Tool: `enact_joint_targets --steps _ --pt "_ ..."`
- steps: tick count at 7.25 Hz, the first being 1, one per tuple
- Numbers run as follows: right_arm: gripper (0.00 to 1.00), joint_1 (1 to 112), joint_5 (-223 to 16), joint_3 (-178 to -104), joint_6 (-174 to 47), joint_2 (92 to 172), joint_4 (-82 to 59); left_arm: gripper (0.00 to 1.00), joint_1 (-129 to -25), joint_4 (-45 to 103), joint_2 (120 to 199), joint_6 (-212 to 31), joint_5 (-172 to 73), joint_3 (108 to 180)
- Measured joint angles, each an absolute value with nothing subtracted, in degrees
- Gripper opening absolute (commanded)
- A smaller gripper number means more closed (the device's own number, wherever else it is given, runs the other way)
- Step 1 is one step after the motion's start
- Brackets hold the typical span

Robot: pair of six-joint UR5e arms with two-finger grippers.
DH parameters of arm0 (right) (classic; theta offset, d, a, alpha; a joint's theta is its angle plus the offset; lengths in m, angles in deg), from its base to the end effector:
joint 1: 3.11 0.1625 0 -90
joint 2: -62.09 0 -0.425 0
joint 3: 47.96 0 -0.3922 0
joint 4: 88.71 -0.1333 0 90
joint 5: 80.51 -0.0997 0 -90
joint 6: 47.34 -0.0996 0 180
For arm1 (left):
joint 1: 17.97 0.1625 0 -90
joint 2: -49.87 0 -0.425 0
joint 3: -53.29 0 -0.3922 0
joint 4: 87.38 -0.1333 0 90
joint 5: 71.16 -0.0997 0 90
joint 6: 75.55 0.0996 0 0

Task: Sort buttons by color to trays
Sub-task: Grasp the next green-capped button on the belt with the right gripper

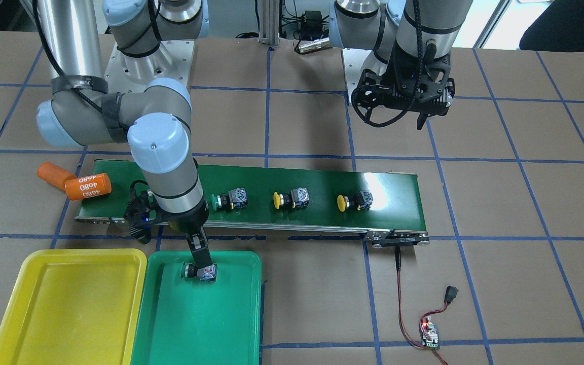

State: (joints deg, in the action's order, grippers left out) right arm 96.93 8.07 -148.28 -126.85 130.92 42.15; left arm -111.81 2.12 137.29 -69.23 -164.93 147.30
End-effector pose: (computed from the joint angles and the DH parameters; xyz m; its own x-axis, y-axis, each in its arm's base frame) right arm 0.2387 -0.5696 0.2719 -0.3482 0.9229 -0.1645 0.9359 0.3522 -0.0056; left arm -0.1580 -0.4615 0.4763 -0.9821 0.1773 -0.0636 0.1761 0.9841 0.0234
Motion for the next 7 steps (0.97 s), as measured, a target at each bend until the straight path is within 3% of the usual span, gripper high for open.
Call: enact_joint_targets --steps 4,7 --pt "1.0 98.09 8.04 -155.59 -128.96 141.59 28.37 1.0 -111.8 1.92 137.12 -69.4 -164.83 147.03" --pt "1.0 98.07 7.84 -156.36 -131.59 140.27 26.9 1.0 -111.8 1.91 137.04 -69.4 -164.92 147.03"
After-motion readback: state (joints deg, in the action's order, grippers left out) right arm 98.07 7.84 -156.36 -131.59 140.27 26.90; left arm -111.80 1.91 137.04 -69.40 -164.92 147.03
